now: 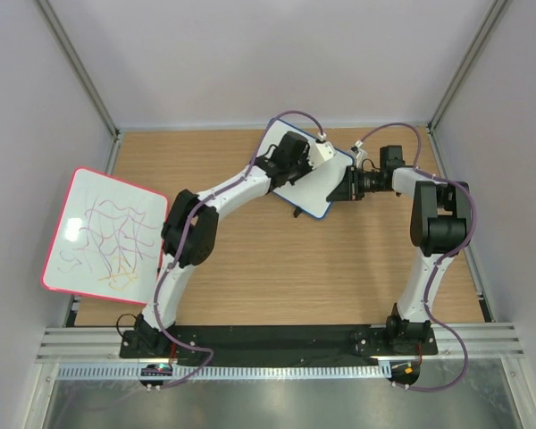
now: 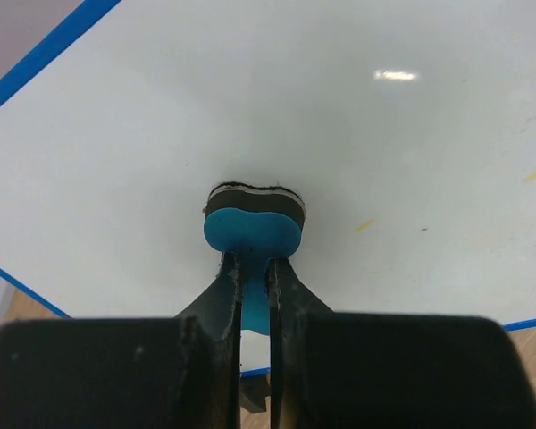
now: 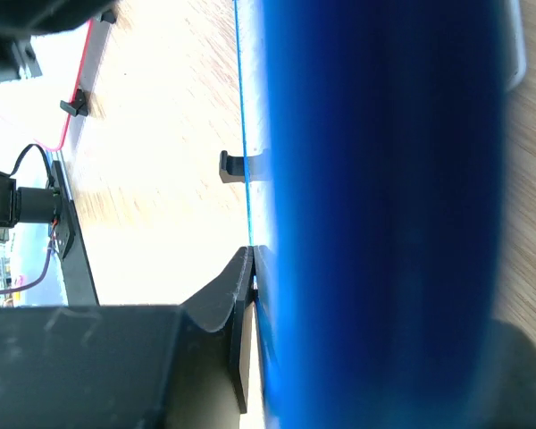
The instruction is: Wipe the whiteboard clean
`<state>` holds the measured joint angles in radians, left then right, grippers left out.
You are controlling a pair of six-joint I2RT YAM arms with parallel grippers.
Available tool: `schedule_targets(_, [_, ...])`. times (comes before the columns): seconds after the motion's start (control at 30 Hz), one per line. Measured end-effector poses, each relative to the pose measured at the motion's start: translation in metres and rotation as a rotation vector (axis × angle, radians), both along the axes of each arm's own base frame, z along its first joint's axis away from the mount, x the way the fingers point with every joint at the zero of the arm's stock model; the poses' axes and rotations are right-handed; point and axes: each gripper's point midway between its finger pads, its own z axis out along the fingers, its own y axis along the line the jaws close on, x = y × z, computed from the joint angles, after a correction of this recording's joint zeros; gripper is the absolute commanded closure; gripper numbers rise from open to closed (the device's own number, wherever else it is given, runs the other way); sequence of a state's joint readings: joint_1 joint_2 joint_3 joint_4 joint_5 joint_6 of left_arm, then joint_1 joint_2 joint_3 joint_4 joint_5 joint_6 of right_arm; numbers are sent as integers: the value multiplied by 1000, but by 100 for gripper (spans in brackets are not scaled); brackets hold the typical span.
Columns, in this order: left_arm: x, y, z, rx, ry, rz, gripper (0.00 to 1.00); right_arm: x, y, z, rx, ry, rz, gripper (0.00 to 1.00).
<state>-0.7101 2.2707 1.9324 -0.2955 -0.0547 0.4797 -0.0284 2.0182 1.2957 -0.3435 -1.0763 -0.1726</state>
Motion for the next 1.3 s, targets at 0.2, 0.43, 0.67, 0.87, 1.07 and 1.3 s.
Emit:
schedule_targets(0.2, [2, 8, -3, 11, -8, 21, 100, 0, 0, 0, 0, 0, 1, 99])
schedule_targets(0.43, [-22, -5, -13, 51, -22, 6, 100, -1, 0, 0, 3, -1, 2, 99])
schedule_targets(0.67, [-50, -18, -27, 104, -17, -31, 100, 0, 0, 0, 2, -4, 2, 99])
schedule_targets(0.87, [-49, -15, -27, 102, -26, -32, 100, 0, 0, 0, 2, -6, 2, 99])
schedule_targets(1.07, [-35, -1, -25, 67, 0, -31, 100, 1, 1, 0, 1, -14, 3, 99])
schedule_targets(1.3, [12, 65, -23, 62, 25, 97, 100, 2, 2, 1, 0, -25, 4, 99])
